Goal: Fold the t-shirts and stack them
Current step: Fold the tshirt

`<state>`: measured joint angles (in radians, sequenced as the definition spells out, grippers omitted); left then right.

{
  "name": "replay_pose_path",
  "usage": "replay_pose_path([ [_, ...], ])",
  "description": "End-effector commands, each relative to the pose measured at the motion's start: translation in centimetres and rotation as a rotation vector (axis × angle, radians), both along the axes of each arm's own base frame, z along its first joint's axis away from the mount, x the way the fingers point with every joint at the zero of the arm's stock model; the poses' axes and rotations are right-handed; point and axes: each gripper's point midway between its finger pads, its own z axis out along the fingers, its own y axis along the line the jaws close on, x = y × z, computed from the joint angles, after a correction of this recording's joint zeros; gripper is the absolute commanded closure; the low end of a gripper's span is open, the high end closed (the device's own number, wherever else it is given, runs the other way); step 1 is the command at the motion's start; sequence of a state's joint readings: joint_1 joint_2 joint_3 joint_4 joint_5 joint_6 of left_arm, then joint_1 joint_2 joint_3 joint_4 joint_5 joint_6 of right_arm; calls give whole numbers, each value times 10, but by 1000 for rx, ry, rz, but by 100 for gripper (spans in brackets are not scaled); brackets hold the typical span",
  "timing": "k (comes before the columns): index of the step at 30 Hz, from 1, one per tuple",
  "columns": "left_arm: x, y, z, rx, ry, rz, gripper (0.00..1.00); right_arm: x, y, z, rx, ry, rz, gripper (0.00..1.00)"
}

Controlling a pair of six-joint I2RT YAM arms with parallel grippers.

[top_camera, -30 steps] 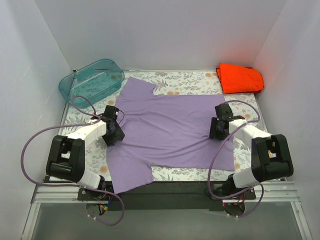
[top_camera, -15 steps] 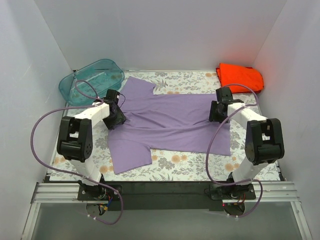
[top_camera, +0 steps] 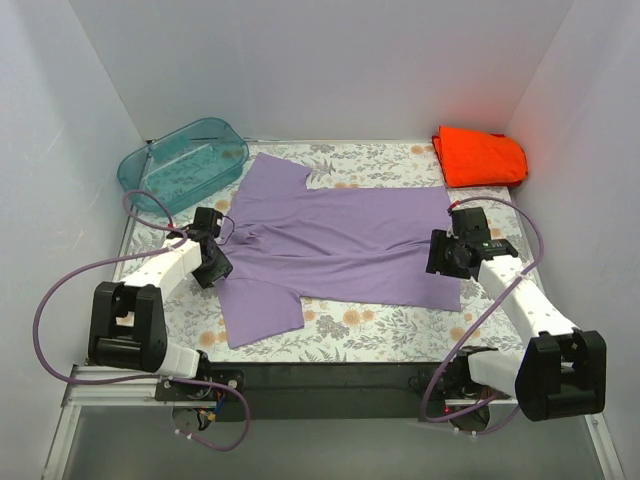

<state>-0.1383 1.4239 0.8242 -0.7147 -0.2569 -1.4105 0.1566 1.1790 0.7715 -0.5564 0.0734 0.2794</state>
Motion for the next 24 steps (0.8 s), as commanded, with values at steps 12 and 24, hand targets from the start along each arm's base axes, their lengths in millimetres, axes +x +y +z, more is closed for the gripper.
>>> replay_pose_path([
  [12, 1, 19, -24, 55, 33, 13, 62, -16, -5, 2, -13, 4, 15, 39],
  [24, -11, 11, -48, 13, 76, -11, 73, -21, -12, -3, -39, 27, -6, 39],
])
